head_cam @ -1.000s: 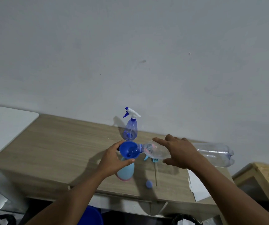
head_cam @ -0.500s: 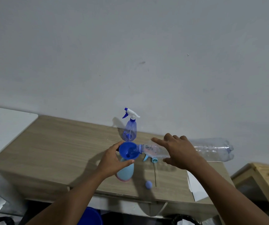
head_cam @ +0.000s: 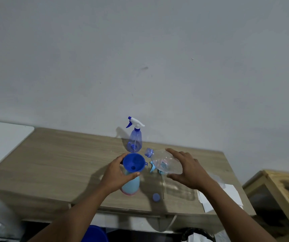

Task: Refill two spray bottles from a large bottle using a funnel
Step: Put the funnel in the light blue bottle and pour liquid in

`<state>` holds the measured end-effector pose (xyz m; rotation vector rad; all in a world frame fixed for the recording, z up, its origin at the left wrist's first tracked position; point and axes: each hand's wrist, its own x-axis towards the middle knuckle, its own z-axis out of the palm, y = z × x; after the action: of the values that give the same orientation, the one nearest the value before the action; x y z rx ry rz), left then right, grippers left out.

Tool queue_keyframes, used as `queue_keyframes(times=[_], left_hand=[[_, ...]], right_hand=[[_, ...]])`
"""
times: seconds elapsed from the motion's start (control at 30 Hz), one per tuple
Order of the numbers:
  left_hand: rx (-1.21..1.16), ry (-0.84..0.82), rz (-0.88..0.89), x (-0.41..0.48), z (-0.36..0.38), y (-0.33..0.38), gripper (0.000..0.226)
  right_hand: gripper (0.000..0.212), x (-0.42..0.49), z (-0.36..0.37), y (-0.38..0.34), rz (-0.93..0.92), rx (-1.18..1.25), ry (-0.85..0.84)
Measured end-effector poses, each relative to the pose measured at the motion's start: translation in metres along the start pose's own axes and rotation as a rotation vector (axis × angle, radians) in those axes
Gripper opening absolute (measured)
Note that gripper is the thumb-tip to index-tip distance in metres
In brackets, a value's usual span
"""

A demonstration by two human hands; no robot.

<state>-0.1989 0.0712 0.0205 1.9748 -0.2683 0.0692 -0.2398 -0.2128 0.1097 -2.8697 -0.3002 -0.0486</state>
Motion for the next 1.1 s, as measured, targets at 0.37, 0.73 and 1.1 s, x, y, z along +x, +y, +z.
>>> queue_keyframes(times=[0.37, 0.73, 1.1], left_hand=[[0.007, -0.006, -0.038, -0.002, 0.003, -0.002, 0.071], [-0.017, -0.014, -0.033, -0.001, 0.004, -0.007, 0.065], [0.036, 0.01, -0.01, 0.0, 0.003, -0.009, 0.076]], right_hand=[[0.092, -0.02, 0.022, 0.041, 0.36, 0.631, 0.47], [0.11, -0.033, 0.034, 0.041, 0.571, 0.806, 0.75], [0.007, 0.006, 0.062, -0.035, 0.236, 0.716, 0.315]])
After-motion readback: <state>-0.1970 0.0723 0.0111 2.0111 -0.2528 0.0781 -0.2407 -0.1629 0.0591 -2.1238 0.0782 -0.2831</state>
